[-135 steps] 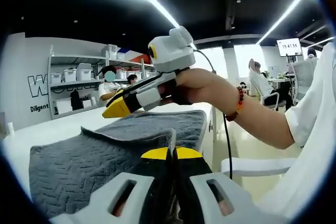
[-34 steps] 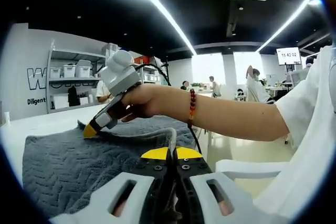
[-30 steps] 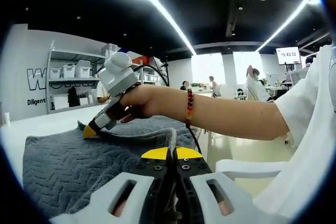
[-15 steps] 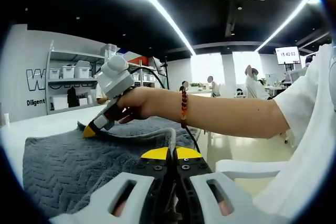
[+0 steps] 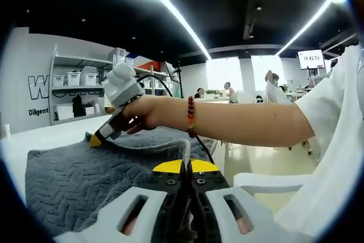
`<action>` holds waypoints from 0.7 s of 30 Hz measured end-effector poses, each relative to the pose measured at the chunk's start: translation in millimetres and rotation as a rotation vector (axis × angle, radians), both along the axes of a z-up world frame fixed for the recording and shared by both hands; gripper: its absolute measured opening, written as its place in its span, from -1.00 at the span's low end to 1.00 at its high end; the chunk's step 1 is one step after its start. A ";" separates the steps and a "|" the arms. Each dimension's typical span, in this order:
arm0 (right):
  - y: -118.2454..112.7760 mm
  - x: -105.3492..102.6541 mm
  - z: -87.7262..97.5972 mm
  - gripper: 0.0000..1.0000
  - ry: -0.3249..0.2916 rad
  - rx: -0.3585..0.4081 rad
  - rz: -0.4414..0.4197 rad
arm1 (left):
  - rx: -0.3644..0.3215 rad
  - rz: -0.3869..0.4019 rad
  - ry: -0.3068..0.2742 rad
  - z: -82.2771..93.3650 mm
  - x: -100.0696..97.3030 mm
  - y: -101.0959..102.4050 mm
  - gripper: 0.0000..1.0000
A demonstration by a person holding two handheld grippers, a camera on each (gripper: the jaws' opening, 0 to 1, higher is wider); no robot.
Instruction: Open the folded towel by lifting each exposed corner and separating the folded layers until the towel lies flat within the target outline without major curled edges
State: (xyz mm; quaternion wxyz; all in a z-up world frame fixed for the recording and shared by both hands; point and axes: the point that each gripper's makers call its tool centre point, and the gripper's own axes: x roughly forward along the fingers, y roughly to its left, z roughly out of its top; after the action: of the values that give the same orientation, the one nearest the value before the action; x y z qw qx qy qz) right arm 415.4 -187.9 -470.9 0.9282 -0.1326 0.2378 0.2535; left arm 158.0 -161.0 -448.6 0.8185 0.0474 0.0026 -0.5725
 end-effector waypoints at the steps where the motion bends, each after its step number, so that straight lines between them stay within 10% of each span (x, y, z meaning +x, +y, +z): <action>1: -0.1 0.7 -1.9 -0.53 0.004 -0.002 -0.002 | 0.001 -0.001 0.001 -0.5 -0.1 -0.1 -0.99; 21: 3.7 10.9 -5.8 -0.68 0.010 0.093 -0.053 | 0.004 -0.008 -0.021 -1.1 -2.4 -0.5 -0.99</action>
State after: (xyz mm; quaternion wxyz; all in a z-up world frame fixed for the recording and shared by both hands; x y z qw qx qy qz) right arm 426.4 -184.2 -476.7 0.9387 -0.0816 0.2337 0.2401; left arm 155.6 -161.5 -449.6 0.8162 0.0552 -0.0049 -0.5751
